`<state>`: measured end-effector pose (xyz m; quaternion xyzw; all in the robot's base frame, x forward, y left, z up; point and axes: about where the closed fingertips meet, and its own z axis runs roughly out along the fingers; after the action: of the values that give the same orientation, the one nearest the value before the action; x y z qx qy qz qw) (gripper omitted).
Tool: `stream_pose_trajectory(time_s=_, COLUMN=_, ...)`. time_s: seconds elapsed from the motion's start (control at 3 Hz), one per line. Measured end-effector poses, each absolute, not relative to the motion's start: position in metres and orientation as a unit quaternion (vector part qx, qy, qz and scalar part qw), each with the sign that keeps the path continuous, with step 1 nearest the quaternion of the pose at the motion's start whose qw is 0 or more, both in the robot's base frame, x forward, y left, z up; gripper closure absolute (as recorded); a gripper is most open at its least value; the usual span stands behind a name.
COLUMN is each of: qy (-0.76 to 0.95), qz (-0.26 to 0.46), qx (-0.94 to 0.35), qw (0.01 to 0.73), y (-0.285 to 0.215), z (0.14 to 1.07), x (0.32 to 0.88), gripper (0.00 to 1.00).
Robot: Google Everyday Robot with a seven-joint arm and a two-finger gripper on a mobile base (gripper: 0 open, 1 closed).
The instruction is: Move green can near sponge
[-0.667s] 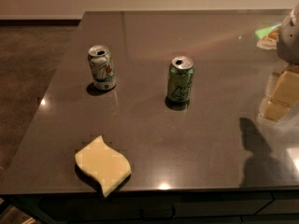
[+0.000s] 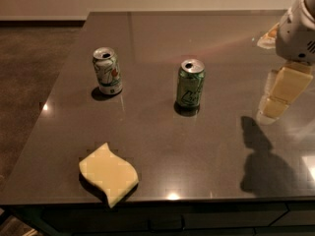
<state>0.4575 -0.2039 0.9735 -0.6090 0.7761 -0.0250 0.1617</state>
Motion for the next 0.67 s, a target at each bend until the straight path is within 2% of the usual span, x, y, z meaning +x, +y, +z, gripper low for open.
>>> stream_pose_trajectory(time_s=0.67, qy=0.775, qz=0.001, qx=-0.603, qw=0.186, y=-0.161, z=0.953, x=0.511, gripper=0.00)
